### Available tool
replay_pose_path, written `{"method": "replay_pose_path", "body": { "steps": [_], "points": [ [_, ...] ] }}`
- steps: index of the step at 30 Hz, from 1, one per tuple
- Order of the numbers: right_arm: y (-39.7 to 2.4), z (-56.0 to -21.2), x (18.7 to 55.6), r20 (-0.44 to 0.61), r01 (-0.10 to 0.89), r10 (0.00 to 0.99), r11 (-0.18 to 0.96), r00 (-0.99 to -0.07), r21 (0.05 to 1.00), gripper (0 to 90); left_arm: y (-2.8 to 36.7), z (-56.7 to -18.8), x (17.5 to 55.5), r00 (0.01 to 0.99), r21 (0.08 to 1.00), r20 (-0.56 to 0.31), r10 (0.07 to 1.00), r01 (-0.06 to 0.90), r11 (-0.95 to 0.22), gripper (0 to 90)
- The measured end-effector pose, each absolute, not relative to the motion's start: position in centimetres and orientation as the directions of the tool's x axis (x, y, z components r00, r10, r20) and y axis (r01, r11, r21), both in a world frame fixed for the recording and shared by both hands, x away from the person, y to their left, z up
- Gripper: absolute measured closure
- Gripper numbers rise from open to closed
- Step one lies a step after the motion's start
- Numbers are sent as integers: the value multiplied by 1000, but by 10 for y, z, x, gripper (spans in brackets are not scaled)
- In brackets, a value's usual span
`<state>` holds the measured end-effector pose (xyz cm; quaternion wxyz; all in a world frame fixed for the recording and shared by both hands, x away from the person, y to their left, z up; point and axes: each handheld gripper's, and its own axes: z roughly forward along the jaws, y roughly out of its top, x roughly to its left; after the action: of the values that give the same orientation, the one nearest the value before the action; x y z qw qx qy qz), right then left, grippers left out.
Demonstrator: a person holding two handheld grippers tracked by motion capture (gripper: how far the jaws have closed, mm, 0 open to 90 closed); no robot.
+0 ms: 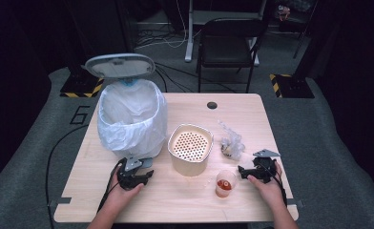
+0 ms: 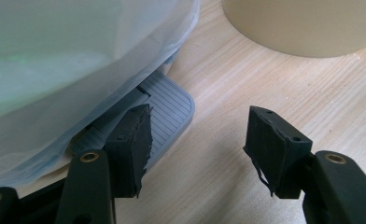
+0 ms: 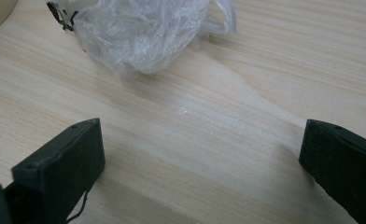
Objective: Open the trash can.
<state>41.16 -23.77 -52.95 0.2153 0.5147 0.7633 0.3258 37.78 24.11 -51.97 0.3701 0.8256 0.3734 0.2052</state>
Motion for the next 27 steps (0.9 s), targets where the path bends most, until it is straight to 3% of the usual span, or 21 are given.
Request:
{"method": "replay_pose_path", "body": {
  "steps": [3,11,22,27],
  "points": [
    [-237,-529,411,10,648,927,254,-374,718,0,242,-520,378,642,766,93,761,442,-467,407],
    [-237,-529,411,9,648,927,255,-375,718,0,242,-521,378,631,775,44,775,467,-425,408],
    [-237,-529,409,8,645,929,251,-370,722,18,245,-519,381,647,772,64,760,451,-449,409],
    [-237,-524,407,5,651,927,261,-376,713,151,243,-520,379,634,777,52,771,459,-431,409]
  ]
}}
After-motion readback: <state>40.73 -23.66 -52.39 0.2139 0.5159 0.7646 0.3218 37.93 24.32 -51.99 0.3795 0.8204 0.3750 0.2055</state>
